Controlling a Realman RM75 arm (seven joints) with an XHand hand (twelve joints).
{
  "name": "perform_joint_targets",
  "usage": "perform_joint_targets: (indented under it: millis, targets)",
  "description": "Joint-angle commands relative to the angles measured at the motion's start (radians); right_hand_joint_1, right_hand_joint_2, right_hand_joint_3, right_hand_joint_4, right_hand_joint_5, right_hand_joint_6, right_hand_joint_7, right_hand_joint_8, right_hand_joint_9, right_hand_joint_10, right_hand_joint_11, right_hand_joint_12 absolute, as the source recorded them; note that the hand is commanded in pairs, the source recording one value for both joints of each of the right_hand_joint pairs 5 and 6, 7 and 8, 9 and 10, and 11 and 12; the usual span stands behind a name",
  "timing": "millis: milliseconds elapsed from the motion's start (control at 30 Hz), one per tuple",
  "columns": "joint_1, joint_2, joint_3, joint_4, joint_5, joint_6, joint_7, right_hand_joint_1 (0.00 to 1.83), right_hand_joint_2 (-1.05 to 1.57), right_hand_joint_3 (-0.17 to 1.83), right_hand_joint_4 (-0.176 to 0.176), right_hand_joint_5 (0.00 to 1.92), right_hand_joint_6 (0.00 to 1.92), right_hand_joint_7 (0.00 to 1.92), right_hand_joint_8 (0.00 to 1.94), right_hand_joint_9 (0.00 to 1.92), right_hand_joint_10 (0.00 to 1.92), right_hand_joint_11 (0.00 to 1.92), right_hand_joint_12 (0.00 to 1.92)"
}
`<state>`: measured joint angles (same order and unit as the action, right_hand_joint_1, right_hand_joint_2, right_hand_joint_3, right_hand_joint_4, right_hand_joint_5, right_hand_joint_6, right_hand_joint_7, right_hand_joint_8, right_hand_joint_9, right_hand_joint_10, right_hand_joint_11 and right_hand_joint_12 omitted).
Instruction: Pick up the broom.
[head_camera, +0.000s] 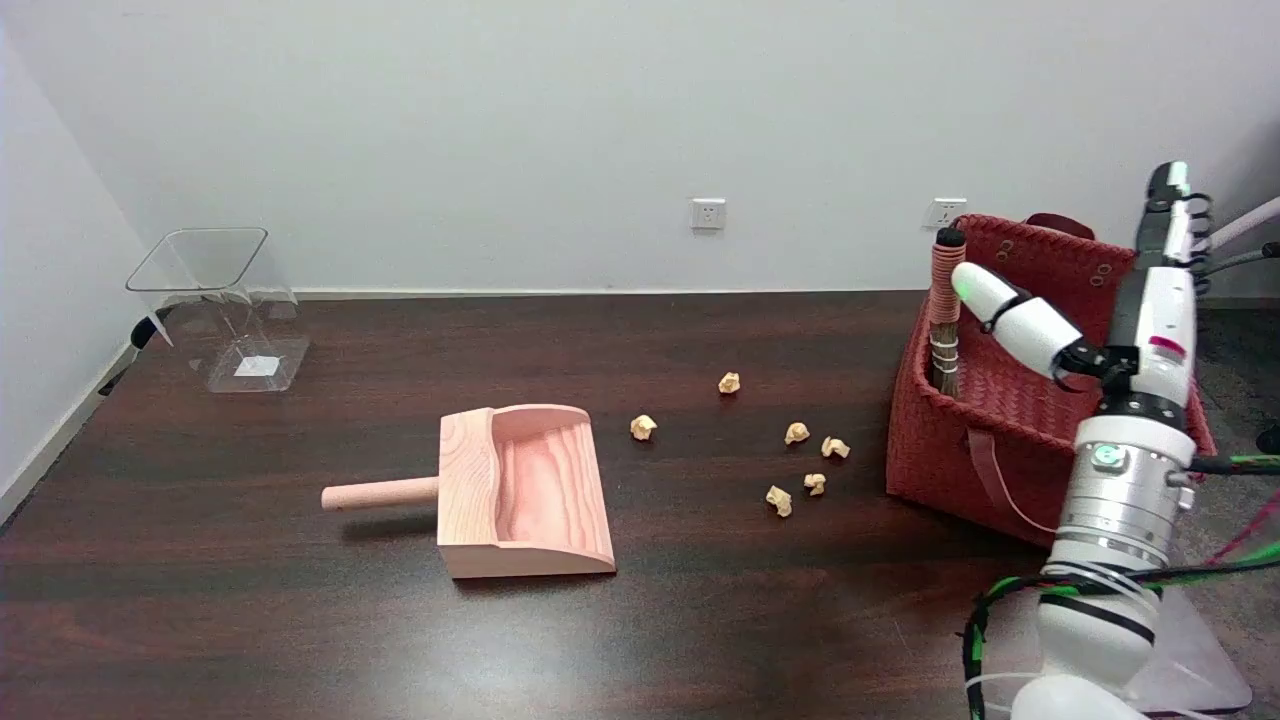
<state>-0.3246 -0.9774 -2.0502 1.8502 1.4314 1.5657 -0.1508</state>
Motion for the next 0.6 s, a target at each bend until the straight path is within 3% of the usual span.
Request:
perform_joint_targets:
  millis: [33, 600]
  targets:
    - [0.110, -0.023, 0.002, -0.015, 0.174, -0.181, -0.002, 0.97, 0.79, -0.17, 0.000, 0.00, 0.00, 0.00, 0.00, 0.00, 0.00, 0.00, 0.00]
    - [0.184, -0.018, 0.122, -0.098, 0.323, -0.454, 0.006, 0.92, 0.90, -0.17, 0.000, 0.00, 0.00, 0.00, 0.00, 0.00, 0.00, 0.00, 0.00]
